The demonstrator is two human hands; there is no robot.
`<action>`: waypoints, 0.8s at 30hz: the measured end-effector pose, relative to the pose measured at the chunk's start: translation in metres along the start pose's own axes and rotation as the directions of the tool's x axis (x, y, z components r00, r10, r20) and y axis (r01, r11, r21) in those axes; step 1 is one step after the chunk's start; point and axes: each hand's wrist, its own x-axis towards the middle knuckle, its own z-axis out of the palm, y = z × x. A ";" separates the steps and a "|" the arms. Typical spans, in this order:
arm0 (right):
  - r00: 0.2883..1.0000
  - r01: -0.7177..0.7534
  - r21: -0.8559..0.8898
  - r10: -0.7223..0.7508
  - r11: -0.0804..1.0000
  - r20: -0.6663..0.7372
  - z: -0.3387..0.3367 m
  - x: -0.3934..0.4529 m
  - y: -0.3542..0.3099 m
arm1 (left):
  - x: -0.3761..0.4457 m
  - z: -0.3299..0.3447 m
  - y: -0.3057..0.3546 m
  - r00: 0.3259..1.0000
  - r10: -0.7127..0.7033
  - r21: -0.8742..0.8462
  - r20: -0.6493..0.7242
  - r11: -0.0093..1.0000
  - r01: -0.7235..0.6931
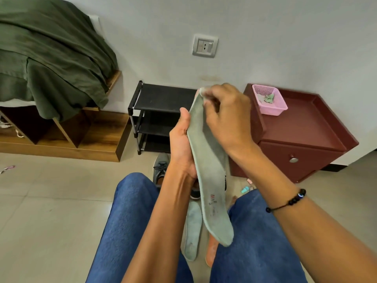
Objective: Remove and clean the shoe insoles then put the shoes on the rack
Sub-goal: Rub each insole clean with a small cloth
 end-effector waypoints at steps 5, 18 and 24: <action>0.917 -0.235 0.362 0.083 0.902 0.389 -0.026 -0.020 -0.002 | -0.001 0.003 0.002 0.999 -0.023 0.009 0.036 1.000 0.022; 0.996 0.078 0.082 -0.081 0.994 0.026 -0.007 -0.010 0.001 | -0.001 0.000 0.003 1.000 0.005 0.055 -0.016 0.999 -0.005; 0.806 -0.290 0.416 -0.014 0.862 0.592 -0.036 -0.020 0.005 | 0.002 -0.001 0.003 0.997 -0.061 -0.027 0.050 0.998 0.063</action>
